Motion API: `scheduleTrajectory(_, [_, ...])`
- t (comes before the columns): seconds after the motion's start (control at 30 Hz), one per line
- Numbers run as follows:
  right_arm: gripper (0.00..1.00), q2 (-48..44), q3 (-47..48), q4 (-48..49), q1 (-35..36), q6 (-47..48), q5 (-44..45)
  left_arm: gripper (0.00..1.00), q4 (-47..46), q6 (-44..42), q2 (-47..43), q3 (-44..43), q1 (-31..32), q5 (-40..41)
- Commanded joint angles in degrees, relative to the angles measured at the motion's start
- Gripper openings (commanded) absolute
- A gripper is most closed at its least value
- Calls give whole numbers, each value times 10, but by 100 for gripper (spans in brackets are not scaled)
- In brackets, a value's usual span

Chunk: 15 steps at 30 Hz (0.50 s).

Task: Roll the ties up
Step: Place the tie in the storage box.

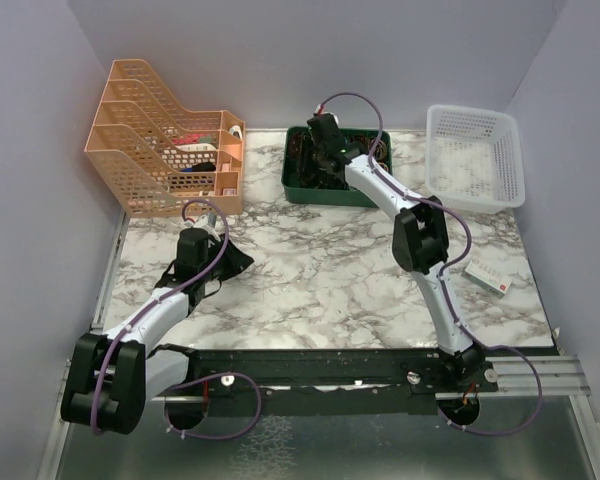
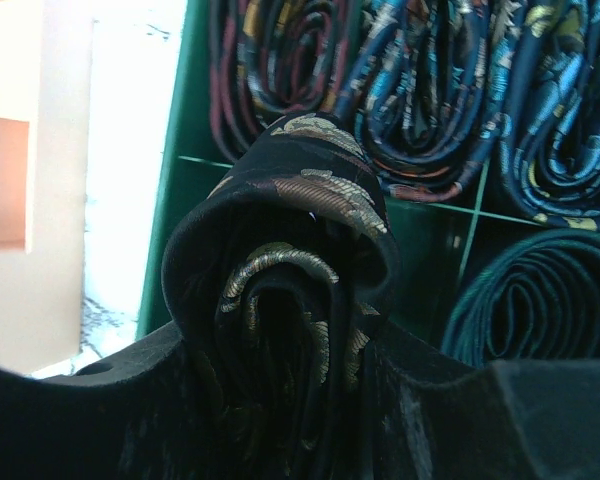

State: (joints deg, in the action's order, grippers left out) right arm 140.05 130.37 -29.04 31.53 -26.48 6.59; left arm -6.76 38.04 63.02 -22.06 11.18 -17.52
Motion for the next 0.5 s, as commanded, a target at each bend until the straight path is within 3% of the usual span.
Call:
scheduleTrajectory(0.0, [20,-26,-42,11,-5,15,4,24,-17,-2,0,-3,-5,-15])
scheduleTrajectory(0.27, [20,-55,-80,0,-6,42,27,24,-33,5,8,4,-6,-23])
scheduleTrajectory(0.47, [20,-60,-56,-16,-5,59,32,24,-33,5,7,5,-6,-24])
